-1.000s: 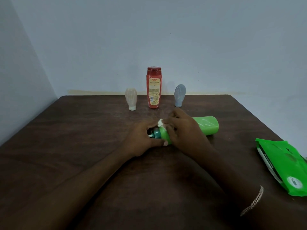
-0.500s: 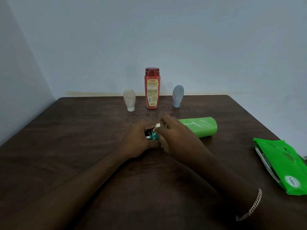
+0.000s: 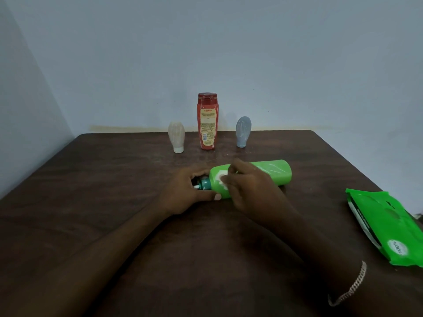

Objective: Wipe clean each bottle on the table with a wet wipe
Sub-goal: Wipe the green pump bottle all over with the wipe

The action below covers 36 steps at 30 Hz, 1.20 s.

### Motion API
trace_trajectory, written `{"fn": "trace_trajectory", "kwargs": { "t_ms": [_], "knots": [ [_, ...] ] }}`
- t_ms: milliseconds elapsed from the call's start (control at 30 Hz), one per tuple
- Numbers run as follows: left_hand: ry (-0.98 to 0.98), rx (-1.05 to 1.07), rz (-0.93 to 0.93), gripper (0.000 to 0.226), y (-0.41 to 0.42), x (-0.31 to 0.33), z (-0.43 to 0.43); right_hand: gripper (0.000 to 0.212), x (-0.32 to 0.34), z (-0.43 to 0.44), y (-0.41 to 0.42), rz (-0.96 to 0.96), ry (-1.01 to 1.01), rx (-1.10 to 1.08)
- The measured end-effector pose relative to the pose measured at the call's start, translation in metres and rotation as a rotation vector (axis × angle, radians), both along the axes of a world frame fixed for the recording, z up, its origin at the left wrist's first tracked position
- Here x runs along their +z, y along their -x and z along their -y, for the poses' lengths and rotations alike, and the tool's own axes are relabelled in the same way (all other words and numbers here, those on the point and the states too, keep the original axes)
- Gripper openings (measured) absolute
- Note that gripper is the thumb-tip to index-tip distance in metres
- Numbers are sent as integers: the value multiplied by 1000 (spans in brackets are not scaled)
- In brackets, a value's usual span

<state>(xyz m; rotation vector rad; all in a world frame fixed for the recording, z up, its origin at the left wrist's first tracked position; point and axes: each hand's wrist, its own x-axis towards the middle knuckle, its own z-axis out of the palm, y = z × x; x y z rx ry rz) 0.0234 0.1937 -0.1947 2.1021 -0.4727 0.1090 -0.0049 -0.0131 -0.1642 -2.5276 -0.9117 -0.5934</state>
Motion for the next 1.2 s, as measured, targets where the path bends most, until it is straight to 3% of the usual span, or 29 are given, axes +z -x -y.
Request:
{"fn": "trace_trajectory", "kwargs": {
  "t_ms": [167, 367, 533, 733, 900, 1067, 1200],
  "knots": [
    [22, -8, 0, 58, 0, 0, 0, 20, 2, 17, -23, 54, -117, -118],
    [29, 1, -30, 65, -5, -5, -5, 14, -1, 6, -4, 9, -17, 20],
    [40, -39, -43, 59, -3, -2, -6, 15, -3, 26, -27, 58, -126, -78],
    [34, -21, -20, 56, -5, -3, -7, 15, -5, 16, -17, 24, -48, 7],
    [52, -44, -26, 57, -6, -3, -7, 13, -3, 35, -34, 82, -150, -104],
    [64, -28, -8, 58, -7, -5, -9, 11, -7, 19, -22, 44, -67, 2],
    [62, -50, -10, 57, -8, -5, -9, 15, -7, 48, -32, 64, -161, -127]
  ]
}}
